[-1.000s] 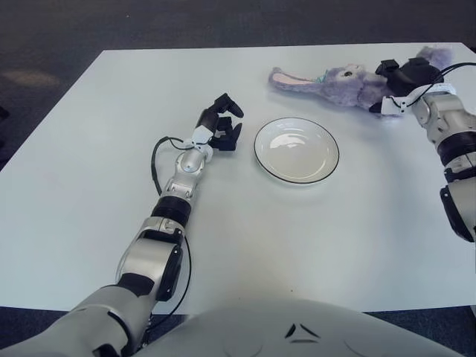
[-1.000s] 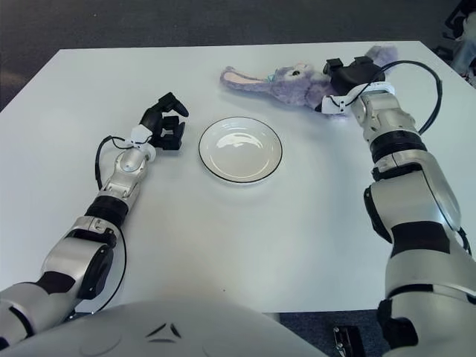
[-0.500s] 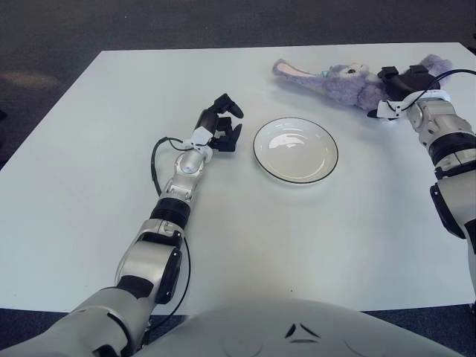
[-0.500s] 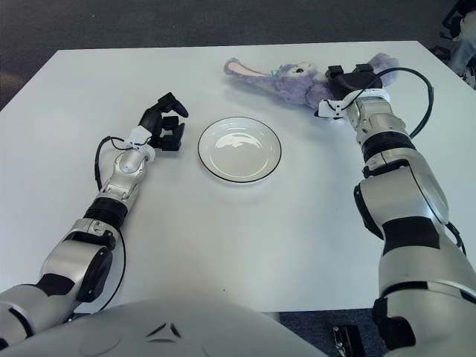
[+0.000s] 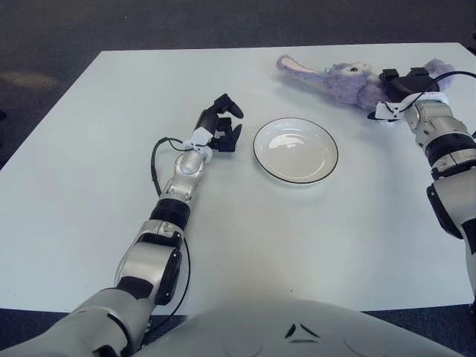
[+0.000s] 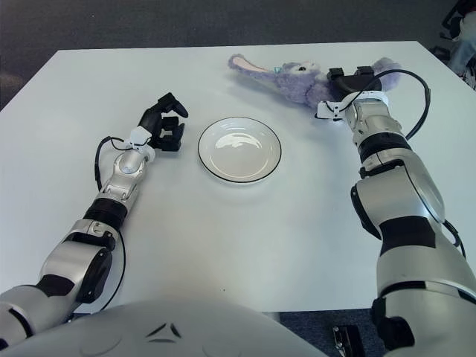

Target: Put the doll into the plate.

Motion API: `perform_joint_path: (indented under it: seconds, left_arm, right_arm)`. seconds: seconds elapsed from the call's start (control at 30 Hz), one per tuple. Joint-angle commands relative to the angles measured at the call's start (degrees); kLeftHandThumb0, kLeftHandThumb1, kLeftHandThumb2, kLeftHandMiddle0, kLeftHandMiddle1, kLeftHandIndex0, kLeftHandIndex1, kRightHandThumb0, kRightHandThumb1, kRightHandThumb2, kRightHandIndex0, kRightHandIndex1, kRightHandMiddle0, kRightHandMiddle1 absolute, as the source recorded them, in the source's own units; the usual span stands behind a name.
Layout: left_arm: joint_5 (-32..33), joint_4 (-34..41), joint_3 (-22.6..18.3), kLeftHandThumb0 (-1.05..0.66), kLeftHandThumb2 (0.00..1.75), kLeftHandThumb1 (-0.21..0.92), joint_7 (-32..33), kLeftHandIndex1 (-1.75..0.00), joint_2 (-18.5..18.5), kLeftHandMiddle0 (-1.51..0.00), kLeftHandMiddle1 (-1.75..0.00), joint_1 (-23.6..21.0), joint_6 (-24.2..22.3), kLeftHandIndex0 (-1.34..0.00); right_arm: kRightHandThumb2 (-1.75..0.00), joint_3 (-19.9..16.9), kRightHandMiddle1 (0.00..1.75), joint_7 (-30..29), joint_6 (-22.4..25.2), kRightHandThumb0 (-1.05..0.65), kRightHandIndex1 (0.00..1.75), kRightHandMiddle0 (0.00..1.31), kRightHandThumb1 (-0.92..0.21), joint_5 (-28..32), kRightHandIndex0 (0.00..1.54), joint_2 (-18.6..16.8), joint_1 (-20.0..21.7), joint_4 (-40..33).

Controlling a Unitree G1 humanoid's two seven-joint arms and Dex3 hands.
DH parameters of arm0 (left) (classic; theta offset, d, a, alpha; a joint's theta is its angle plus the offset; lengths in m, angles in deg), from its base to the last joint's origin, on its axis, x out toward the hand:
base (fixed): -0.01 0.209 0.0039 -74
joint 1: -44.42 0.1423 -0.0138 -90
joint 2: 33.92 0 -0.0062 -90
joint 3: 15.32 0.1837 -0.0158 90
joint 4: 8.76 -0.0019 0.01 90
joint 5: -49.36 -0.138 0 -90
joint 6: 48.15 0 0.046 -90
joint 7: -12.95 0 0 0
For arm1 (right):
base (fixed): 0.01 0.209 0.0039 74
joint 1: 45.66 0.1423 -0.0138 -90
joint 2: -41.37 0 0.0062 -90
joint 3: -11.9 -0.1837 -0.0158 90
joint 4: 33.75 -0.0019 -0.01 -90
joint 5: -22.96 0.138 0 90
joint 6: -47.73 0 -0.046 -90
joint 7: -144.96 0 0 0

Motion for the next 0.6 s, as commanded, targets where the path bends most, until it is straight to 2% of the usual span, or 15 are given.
perform_joint_path:
  seconds: [0.0,0.13,0.17,0.2,0.23,0.33,0.4,0.43,0.47,0.5,0.53,0.57]
  left_arm:
    - [-1.1,-2.4,0.9,-0.44,1.16,0.44,0.5,-1.75,-0.2,-1.13,-1.75,6.1,-0.4,-0.51]
    - [-1.3,-1.9,1.1,-0.44,1.16,0.44,0.8,-1.75,-0.3,-1.12,-1.75,6.3,-0.9,-0.51]
    - [-1.2,-1.8,1.1,-0.44,1.16,0.44,0.8,-1.75,-0.3,-1.12,-1.75,6.4,-0.9,-0.51]
    - [-1.2,-1.7,1.1,-0.44,1.16,0.44,0.9,-1.75,-0.3,-1.12,-1.75,6.4,-1.0,-0.51]
    - [-1.3,-1.6,1.1,-0.44,1.16,0.44,0.9,-1.75,-0.4,-1.11,-1.75,6.4,-0.9,-0.51]
    - [-1.3,-1.5,1.2,-0.44,1.16,0.44,0.9,-1.75,-0.4,-1.11,-1.75,6.5,-0.8,-0.51]
    - [-1.4,-1.4,1.3,-0.44,1.16,0.44,1.1,-1.75,-0.4,-1.11,-1.75,6.5,-0.7,-0.51]
    - [-1.6,-1.5,1.4,-0.44,1.16,0.44,1.3,-1.75,-0.4,-1.11,-1.75,6.5,-0.5,-0.51]
    - [-1.7,-1.5,1.4,-0.44,1.16,0.44,1.4,-1.75,-0.3,-1.11,-1.75,6.5,-0.4,-0.51]
    - [-2.0,-1.5,1.5,-0.44,1.16,0.44,1.7,-1.75,-0.3,-1.11,-1.75,6.5,-0.3,-0.51]
    - [-2.1,-1.5,1.6,-0.44,1.16,0.44,1.8,-1.75,-0.3,-1.11,-1.75,6.5,-0.2,-0.51]
    - [-2.2,-1.6,1.6,-0.44,1.16,0.44,1.9,-1.75,-0.3,-1.11,-1.75,6.4,-0.2,-0.51]
  right_arm:
    - [-0.36,1.0,0.7,2.5,-0.4,-1.02,1.29,0.0,-0.92,0.7,0.11,-1.7,-4.9,2.6]
    - [-0.31,0.9,0.81,1.0,0.4,-0.95,1.37,0.0,-0.91,0.9,0.11,-2.2,-6.0,3.5]
    - [-0.35,0.9,1.01,0.4,0.8,-0.84,1.4,0.0,-0.86,0.9,0.11,-2.3,-6.3,3.7]
    - [-0.49,0.9,1.22,0.1,1.0,-0.75,1.48,0.0,-0.77,0.9,0.1,-2.4,-6.4,3.8]
    - [-0.6,0.9,1.37,-0.5,1.3,-0.69,1.54,0.0,-0.69,0.9,0.09,-2.4,-6.5,3.9]
    - [-0.85,1.2,1.62,-1.4,1.6,-0.51,1.68,0.04,-0.53,1.0,0.1,-2.5,-6.6,3.8]
    - [-0.87,1.1,1.68,-3.1,1.4,-0.45,1.71,0.2,-0.58,1.4,0.13,-2.4,-7.0,3.6]
    - [-0.91,0.7,1.7,-5.1,1.1,-0.36,1.64,0.25,-0.55,1.8,0.23,-2.4,-7.7,3.1]
    - [-1.02,0.4,1.71,-6.5,0.8,-0.23,1.54,0.36,-0.46,2.2,0.41,-2.4,-8.2,2.7]
    - [-1.1,-0.6,1.73,-8.7,0.5,-0.15,1.47,0.43,-0.39,3.2,0.52,-2.5,-8.8,2.4]
    - [-1.19,-1.2,1.73,-10.0,0.3,-0.09,1.43,0.49,-0.32,3.9,0.62,-2.6,-9.1,2.3]
    - [-1.22,-2.0,1.74,-11.1,0.1,-0.08,1.41,0.51,-0.29,4.7,0.66,-2.8,-9.3,2.3]
